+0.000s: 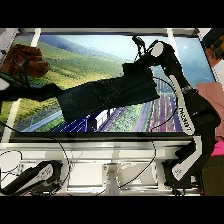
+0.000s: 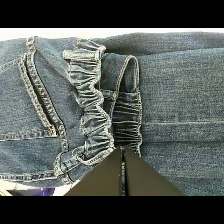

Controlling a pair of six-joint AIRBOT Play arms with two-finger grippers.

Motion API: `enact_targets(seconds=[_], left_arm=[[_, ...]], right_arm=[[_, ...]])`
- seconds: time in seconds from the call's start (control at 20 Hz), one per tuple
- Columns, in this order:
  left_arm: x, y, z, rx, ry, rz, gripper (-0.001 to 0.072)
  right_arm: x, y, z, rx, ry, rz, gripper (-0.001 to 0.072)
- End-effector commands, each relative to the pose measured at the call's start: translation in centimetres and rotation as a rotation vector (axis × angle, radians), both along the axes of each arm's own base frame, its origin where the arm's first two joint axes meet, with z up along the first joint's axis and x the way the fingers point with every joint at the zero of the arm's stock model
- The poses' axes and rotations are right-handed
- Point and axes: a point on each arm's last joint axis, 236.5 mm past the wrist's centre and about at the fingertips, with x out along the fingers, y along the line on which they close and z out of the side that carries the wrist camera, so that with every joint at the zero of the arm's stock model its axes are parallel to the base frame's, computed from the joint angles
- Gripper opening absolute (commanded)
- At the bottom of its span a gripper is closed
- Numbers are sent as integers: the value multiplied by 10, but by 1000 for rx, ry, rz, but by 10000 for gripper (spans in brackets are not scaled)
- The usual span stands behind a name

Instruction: Fold the clothes and pants, and hang the long-sleeved shirts on hangers.

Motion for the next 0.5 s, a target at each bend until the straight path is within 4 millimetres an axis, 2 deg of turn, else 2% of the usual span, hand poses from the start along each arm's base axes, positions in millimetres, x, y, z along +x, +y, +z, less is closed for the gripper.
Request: enact_targets(seconds=[0.0, 0.2, 0.3, 0.45], left_arm=[[-17, 6, -44, 0, 55, 66, 646], [-5, 7, -52, -29, 21, 131, 646], [-5, 9, -58, -25, 36, 131, 708], [1, 17, -67, -4, 36, 154, 708]], right_arm=[[-2, 0, 0, -3, 7, 5, 20], [-3, -1, -1, -6, 11, 8, 20], [-3, -1, -1, -6, 9, 7, 20], [-2, -1, 0, -8, 3, 14, 21]])
